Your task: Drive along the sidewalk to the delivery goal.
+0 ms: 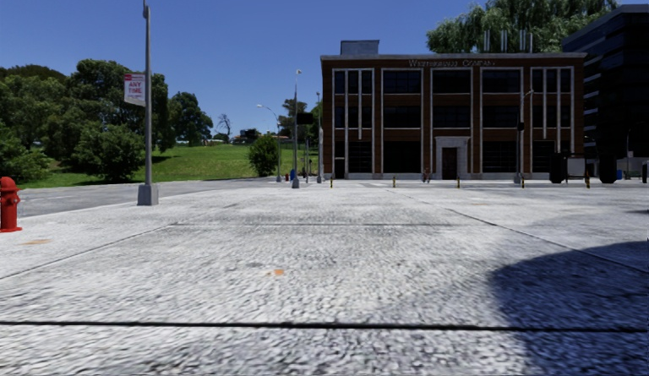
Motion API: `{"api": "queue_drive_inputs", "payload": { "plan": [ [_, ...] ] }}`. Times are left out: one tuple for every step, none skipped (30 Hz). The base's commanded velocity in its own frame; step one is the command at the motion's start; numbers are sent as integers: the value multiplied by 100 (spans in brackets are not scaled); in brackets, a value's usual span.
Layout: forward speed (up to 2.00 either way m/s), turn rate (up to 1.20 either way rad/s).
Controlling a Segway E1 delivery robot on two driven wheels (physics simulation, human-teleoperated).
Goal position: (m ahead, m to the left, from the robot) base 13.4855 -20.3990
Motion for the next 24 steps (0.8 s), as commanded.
{"api": "queue_drive_inputs", "payload": {
  "plan": [
    [200, 0],
    [200, 0],
    [200, 0],
    [200, 0],
    [200, 0],
    [200, 0],
    [200, 0],
    [200, 0],
    [200, 0],
    [200, 0],
    [200, 0],
    [200, 0],
    [200, 0],
    [200, 0],
    [200, 0],
    [200, 0],
    [200, 0],
    [200, 0],
    [200, 0],
    [200, 0],
    [200, 0],
    [200, 0],
    [200, 0],
    [200, 0]
  ]
}}
